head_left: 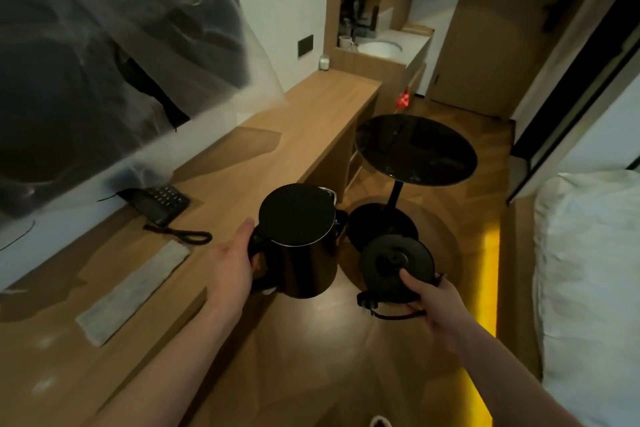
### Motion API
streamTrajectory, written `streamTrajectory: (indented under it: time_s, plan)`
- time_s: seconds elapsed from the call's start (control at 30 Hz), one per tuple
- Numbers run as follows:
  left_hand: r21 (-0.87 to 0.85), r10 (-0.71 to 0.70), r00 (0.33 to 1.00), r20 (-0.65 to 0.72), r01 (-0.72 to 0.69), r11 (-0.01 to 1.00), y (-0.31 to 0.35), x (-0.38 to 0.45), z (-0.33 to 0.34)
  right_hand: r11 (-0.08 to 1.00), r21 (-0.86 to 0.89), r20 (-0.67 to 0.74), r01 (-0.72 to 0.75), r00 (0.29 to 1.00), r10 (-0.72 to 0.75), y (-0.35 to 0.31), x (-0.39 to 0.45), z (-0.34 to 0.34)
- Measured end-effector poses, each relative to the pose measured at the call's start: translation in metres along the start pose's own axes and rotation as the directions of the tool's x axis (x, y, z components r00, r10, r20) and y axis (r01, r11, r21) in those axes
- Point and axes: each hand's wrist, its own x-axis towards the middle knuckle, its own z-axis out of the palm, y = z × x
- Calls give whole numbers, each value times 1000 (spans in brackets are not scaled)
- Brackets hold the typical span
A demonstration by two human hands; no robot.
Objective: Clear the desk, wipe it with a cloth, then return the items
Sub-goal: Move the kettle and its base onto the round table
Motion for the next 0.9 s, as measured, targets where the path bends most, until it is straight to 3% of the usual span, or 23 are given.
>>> streamTrajectory:
  time_s: [0.23,0.37,0.57,0.9]
  plan:
    - [3,74,995,-70,-74,997,22,19,118,997,-48,59,-63,996,66,-59,102,-70]
    - [-32,52,992,-117,-56,998,33,34,160,994,-84,85,-66,994,73,-98,150,-89]
    - [32,129,979,-157,-126,992,48,75,206,988,-43,96,-151,983,155,-136,230,-95]
    - [-32,82,994,-76,-85,996,66,212,290,985,-91,82,-147,985,154,-178,366,-89]
